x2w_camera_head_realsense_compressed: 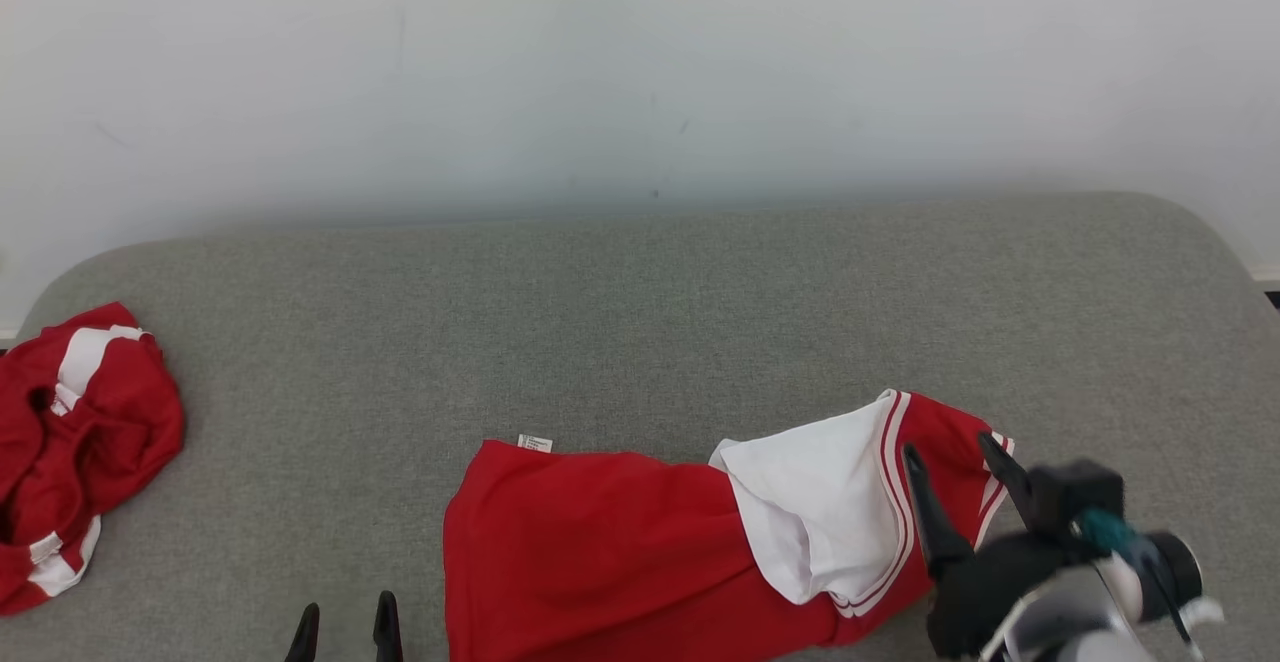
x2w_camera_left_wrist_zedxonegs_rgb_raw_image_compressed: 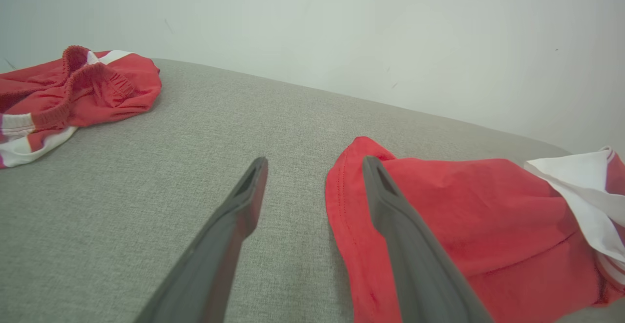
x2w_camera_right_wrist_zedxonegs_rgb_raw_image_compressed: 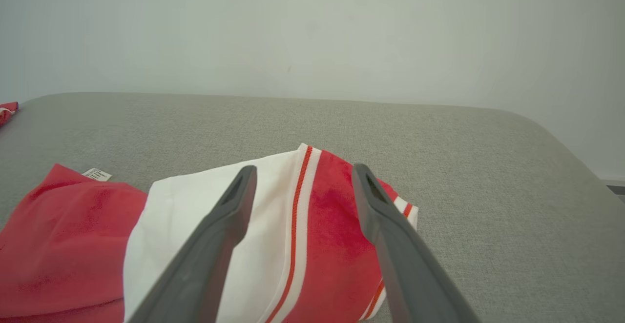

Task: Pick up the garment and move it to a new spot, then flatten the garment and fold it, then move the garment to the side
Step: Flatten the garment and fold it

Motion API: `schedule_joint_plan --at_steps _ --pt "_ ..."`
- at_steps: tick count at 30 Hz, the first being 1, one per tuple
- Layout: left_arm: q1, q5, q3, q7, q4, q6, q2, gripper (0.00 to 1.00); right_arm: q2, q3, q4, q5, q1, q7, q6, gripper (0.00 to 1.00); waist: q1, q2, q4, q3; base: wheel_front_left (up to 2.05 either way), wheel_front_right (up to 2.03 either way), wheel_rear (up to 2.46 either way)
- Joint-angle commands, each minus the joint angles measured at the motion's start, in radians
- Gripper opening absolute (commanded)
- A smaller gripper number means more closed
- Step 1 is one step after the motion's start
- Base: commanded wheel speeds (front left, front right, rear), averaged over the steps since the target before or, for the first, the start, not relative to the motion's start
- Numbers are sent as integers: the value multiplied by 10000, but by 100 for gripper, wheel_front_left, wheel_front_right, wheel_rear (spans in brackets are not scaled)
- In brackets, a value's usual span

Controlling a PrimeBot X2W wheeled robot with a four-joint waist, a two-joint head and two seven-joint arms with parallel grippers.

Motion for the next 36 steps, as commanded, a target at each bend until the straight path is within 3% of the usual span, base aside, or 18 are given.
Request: schedule_joint_plan --at_steps 1,9,20,26,36 --pt "60 158 24 -34 100 -100 -52 100 -5 31 316 -202 -635 731 -22 100 0 0 -9 47 0 0 0" --pt "-349 262 -137 -35 381 -365 -166 100 -153 -387 1876 -570 -2727 2864 -22 100 0 0 421 317 0 0 0" --pt "-794 280 -168 -34 544 -533 -223 100 -1246 615 3247 39 -4249 5069 -22 100 0 0 1108 987 0 0 0" --pt "-930 237 -137 -36 577 -554 -237 100 -1570 462 2574 296 -3671 6074 -22 100 0 0 1201 1092 0 0 0" --pt "-963 162 -126 -36 520 -489 -240 100 -1774 168 190 513 -2234 7303 -22 100 0 0 1045 1106 0 0 0"
